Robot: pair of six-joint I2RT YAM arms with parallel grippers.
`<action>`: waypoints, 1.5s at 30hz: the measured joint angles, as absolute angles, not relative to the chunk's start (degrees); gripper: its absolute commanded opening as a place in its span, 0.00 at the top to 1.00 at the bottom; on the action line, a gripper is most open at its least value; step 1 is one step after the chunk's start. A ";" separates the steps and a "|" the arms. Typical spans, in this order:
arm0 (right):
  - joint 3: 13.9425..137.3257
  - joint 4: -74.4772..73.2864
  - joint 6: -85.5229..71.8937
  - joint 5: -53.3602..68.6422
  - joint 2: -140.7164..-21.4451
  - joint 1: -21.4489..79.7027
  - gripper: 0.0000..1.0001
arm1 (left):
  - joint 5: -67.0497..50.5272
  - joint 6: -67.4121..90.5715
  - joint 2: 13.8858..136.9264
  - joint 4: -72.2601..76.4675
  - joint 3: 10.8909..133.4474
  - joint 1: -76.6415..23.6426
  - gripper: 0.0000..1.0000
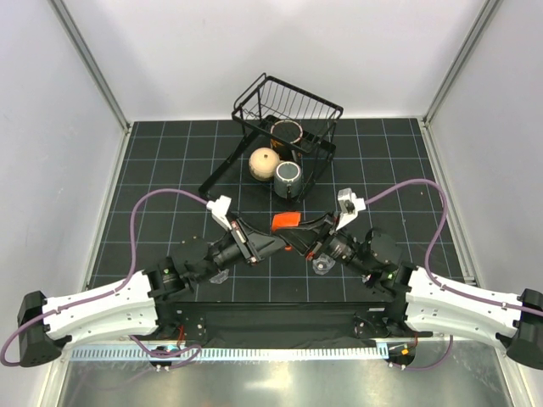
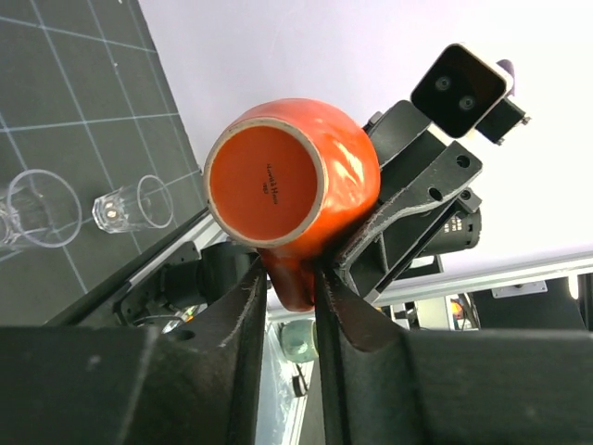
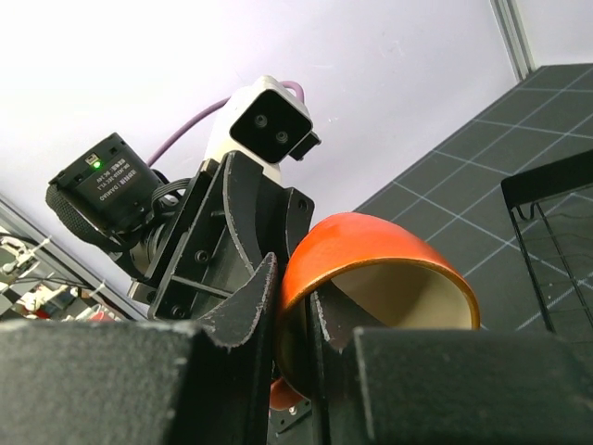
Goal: Load the cups into the dish rack
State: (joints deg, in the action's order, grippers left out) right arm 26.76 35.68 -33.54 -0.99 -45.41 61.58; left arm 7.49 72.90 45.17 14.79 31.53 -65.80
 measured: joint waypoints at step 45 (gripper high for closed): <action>38.39 -16.23 -36.80 -24.12 -39.03 62.15 0.31 | 21.61 48.07 56.10 -26.83 55.13 -43.51 1.00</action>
